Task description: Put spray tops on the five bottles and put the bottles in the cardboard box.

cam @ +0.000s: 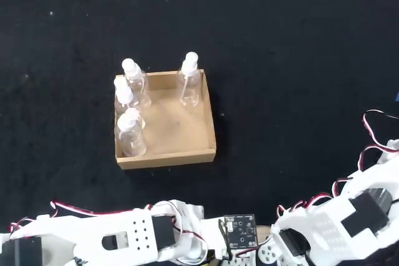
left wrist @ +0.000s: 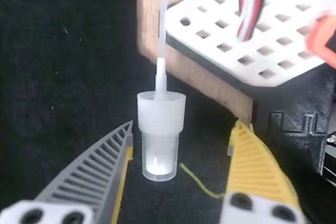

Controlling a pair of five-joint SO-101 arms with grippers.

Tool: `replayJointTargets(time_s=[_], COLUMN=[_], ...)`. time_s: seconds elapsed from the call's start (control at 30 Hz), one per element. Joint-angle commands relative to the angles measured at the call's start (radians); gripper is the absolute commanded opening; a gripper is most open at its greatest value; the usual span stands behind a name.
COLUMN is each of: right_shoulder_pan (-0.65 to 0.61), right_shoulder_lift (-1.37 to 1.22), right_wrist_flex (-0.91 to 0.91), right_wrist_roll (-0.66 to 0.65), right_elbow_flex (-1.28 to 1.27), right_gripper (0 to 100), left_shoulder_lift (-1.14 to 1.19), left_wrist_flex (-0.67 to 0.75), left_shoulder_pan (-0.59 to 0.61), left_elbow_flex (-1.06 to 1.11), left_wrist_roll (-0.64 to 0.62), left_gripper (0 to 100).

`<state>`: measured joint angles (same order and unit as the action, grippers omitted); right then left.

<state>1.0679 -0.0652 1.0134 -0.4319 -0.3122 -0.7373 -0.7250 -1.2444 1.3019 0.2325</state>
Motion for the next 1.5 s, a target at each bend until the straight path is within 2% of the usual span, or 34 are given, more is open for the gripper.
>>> replayJointTargets(time_s=[0.0,0.13,0.3,0.53,0.77,0.97,1.1,1.3,1.47], right_shoulder_pan=[0.02,0.02,0.02,0.02,0.018,0.017,0.017,0.014,0.014], right_shoulder_lift=[0.008,0.008,0.008,0.008,0.008,0.008,0.008,0.008,0.008], right_wrist_flex=[-0.015,-0.014,-0.017,-0.02,-0.02,-0.02,-0.02,-0.02,-0.02], right_wrist_roll=[-0.005,-0.005,-0.005,-0.005,-0.005,-0.005,-0.006,-0.006,-0.006], right_elbow_flex=[0.061,0.061,0.061,0.062,0.062,0.062,0.062,0.062,0.062], right_gripper=[1.1,1.1,1.1,1.1,1.1,1.1,1.1,1.1,1.1], left_shoulder_lift=[0.002,0.005,0.104,0.233,0.233,0.232,0.232,0.23,0.23], left_wrist_flex=[-0.008,0.051,0.06,0.064,0.06,0.057,-0.021,-0.264,-0.301], left_shoulder_pan=[-0.01,-0.005,0.067,0.035,0.028,-0.035,-0.05,-0.041,-0.024], left_elbow_flex=[-0.056,-0.047,-0.11,-0.163,-0.171,-0.171,-0.2,-0.357,-0.374], left_wrist_roll=[-0.002,0.0,0.0,0.002,0.002,0.002,0.005,0.008,0.008], left_gripper=[28,28,28,28,15,13,13,13,13])
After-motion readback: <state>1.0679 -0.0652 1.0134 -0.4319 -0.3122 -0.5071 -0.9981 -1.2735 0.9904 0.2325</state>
